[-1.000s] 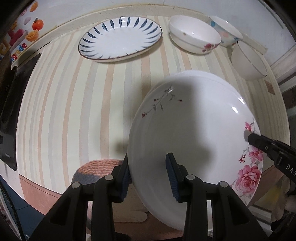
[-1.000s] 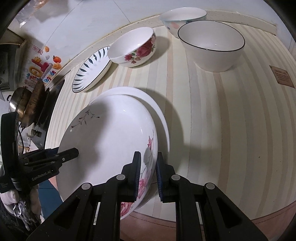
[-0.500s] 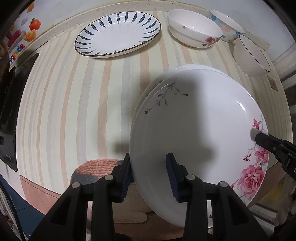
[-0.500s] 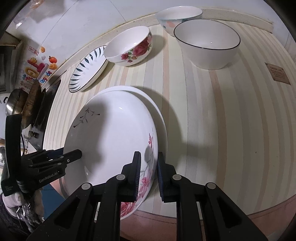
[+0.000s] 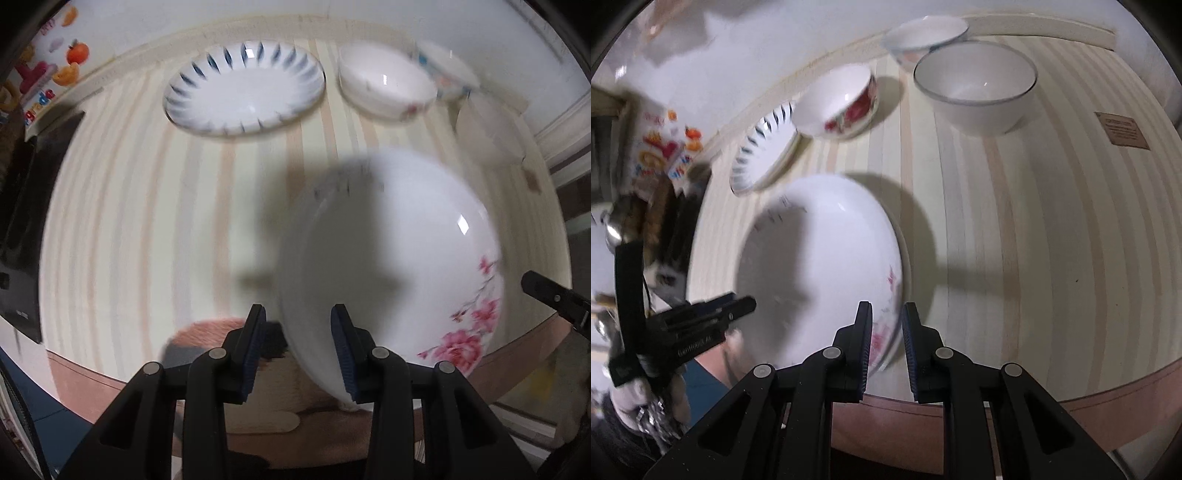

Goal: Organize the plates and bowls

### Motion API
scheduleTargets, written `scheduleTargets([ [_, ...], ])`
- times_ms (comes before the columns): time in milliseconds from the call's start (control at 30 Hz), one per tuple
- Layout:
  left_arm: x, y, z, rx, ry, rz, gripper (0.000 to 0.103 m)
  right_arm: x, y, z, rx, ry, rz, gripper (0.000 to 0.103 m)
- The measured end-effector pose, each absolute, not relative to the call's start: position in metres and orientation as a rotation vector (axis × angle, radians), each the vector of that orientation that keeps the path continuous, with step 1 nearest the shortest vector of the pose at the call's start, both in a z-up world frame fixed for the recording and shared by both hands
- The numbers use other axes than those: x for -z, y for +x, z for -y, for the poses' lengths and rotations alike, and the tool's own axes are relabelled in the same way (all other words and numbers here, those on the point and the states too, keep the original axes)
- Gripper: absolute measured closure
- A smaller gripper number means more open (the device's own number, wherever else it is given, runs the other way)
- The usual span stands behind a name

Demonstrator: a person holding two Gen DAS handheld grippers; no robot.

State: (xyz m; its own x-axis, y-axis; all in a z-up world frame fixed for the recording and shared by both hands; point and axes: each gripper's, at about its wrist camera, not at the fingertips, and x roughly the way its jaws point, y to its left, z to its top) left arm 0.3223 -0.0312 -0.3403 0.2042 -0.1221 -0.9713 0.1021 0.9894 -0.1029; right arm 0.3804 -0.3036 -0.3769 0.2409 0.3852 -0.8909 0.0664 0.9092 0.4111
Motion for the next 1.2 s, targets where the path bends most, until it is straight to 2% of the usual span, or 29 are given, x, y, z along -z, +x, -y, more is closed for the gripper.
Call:
scheduleTargets([
  [67, 0.316, 0.336, 0.015, 0.151, -0.049, -1.307, 0.069, 0.365, 0.387, 0.301, -0.248, 0.450, -1.305, 0.079],
  [133, 0.302, 0.355, 0.001, 0.143, -0.068, -1.276, 0.069, 0.354, 0.397, 0.292, -0.278, 0.492, -1.289, 0.061],
  [200, 0.291, 0.386, -0.017, 0.117, -0.079, -1.248, 0.068, 0.348, 0.413, 0.276, -0.304, 0.525, -1.275, 0.054],
  [433, 0.314, 0.490, -0.063, 0.080, -0.054, -1.287, 0.068, 0.365, 0.493, 0.204, -0.273, 0.603, -1.264, 0.053],
  [833, 0.382, 0.597, -0.067, 0.214, 0.033, -1.401, 0.068, 0.434, 0.575, 0.142, -0.112, 0.608, -1.336, 0.055],
  [900, 0.391, 0.603, -0.065, 0.232, 0.045, -1.411, 0.068, 0.440, 0.579, 0.137, -0.107, 0.597, -1.339, 0.061],
  [933, 0.394, 0.605, -0.063, 0.262, 0.041, -1.407, 0.074, 0.442, 0.581, 0.135, -0.102, 0.588, -1.340, 0.065],
  [967, 0.396, 0.605, -0.062, 0.274, 0.044, -1.399, 0.075, 0.445, 0.582, 0.133, -0.089, 0.571, -1.337, 0.066],
  [1033, 0.394, 0.603, -0.061, 0.281, 0.059, -1.372, 0.076, 0.446, 0.583, 0.130, -0.058, 0.525, -1.327, 0.076],
  [1200, 0.387, 0.586, -0.065, 0.291, 0.050, -1.336, 0.077, 0.443, 0.578, 0.129, -0.048, 0.453, -1.294, 0.083],
])
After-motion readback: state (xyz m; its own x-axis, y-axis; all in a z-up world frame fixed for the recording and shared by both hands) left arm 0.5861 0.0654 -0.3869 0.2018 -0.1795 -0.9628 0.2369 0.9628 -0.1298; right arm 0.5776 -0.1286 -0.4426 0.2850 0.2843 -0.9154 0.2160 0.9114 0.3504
